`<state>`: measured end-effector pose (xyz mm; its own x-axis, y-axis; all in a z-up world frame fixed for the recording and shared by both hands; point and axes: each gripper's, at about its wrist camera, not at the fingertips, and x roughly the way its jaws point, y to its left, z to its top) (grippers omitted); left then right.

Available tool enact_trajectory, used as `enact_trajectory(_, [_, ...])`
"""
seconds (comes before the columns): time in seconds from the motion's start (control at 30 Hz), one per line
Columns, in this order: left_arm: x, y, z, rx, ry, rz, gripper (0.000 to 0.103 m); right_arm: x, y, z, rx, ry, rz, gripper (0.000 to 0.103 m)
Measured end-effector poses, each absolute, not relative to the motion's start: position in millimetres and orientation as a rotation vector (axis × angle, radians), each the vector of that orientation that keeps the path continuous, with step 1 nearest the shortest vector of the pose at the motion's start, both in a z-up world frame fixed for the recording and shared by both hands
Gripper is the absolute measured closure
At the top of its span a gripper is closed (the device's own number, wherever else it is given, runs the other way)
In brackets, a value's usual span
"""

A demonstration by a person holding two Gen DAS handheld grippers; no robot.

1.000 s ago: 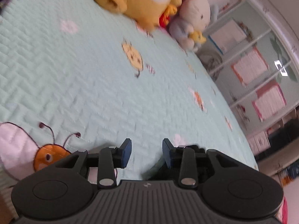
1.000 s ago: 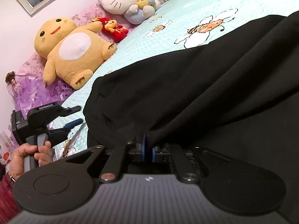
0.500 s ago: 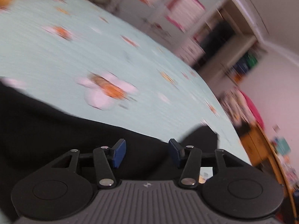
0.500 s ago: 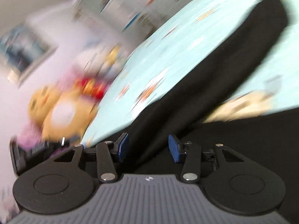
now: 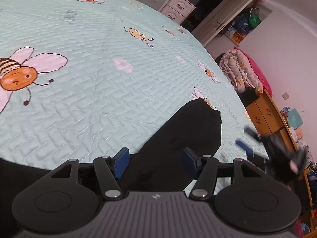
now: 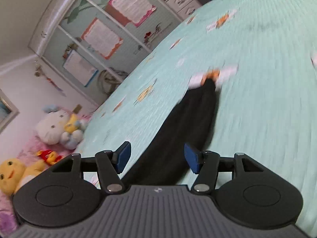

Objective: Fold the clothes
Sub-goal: 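Press the folded sweatshirt edge with both open grippers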

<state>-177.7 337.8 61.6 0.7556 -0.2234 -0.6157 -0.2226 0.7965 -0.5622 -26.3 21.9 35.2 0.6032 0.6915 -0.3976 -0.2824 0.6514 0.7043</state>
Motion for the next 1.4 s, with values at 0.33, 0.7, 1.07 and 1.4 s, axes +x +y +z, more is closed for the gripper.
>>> enact_trajectory(0.33, [-152.0, 336.3, 52.6, -0.626, 0.782, 0.007, 0.037, 81.1, 55.2, 31.7, 0.731, 0.858, 0.663, 0.037])
enact_trajectory(0.7, [-136.0, 344.5, 44.0, -0.680, 0.788, -0.076, 0.032, 95.0, 136.9, 41.0, 0.460, 1.008, 0.494, 0.037])
enact_trajectory(1.07, [-60.4, 327.6, 33.8, -0.717, 0.868, -0.164, 0.032, 97.9, 80.8, 43.5, 0.631, 0.995, 0.510, 0.037])
enact_trajectory(1.4, [13.6, 300.6, 28.5, -0.761, 0.897, -0.210, 0.031, 103.5, 26.4, -2.0, 0.798, 1.030, 0.512, 0.037])
